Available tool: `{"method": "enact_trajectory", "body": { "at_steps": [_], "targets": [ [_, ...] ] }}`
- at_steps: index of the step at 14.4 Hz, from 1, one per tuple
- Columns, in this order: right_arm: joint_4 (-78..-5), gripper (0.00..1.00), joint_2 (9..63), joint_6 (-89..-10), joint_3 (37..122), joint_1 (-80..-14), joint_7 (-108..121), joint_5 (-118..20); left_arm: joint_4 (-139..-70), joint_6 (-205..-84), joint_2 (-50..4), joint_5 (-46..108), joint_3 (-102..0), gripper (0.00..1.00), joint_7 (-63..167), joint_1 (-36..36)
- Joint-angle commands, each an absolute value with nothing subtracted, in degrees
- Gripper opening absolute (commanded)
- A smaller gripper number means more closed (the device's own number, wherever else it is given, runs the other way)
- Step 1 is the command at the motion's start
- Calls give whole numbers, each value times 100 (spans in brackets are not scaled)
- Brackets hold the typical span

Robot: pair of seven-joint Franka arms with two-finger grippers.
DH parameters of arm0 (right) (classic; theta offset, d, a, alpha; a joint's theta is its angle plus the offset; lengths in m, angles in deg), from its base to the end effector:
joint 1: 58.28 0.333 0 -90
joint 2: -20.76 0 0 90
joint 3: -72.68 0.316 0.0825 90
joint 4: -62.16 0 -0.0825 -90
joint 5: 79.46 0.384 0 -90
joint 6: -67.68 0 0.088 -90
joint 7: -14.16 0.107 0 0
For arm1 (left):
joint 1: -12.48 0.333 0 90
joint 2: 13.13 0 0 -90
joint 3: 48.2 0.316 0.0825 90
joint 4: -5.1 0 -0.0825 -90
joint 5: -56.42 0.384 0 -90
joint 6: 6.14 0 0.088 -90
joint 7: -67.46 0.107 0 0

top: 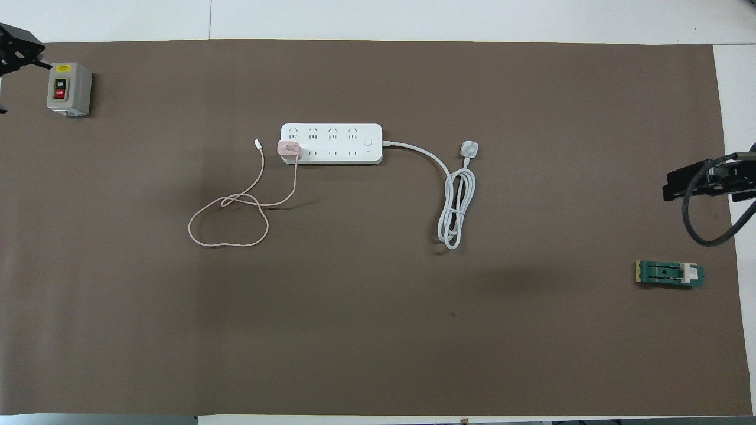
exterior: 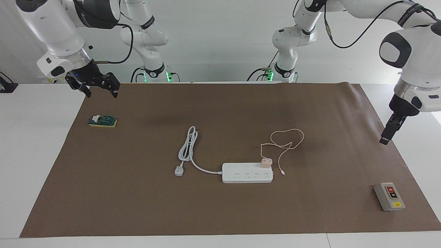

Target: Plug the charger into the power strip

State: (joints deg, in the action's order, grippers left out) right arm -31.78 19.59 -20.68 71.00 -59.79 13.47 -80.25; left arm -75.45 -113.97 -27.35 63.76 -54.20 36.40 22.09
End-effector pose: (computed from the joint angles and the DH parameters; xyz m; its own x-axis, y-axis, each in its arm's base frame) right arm 0.5421 -0.0319 0.6010 0.9961 -0.0438 -0.0771 -0.0430 -0.9990 0.0122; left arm 0.6542 0.0595 0.5861 0.8055 0.5391 0.2458 0.5498 -0.8348 0.0292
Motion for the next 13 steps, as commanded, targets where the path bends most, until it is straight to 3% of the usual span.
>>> {"method": "enact_trajectory", "body": {
  "at_steps": [1, 4, 13],
  "targets": [
    [-3329, 100, 1804, -2039, 7075, -5951, 1267, -8077, -7550, -10794, -2430, 6362, -5496, 100, 4668, 2381],
    [-3329, 100, 1804, -2039, 7066, -5951, 1267, -8077, -7444, -10169, -2062, 5819, -5382, 100, 5679, 2364],
    [-3329, 100, 1804, -2039, 7066, -5951, 1267, -8077, -8568, -9642, -971, 5659, -5356, 100, 6315, 1802]
  ]
}}
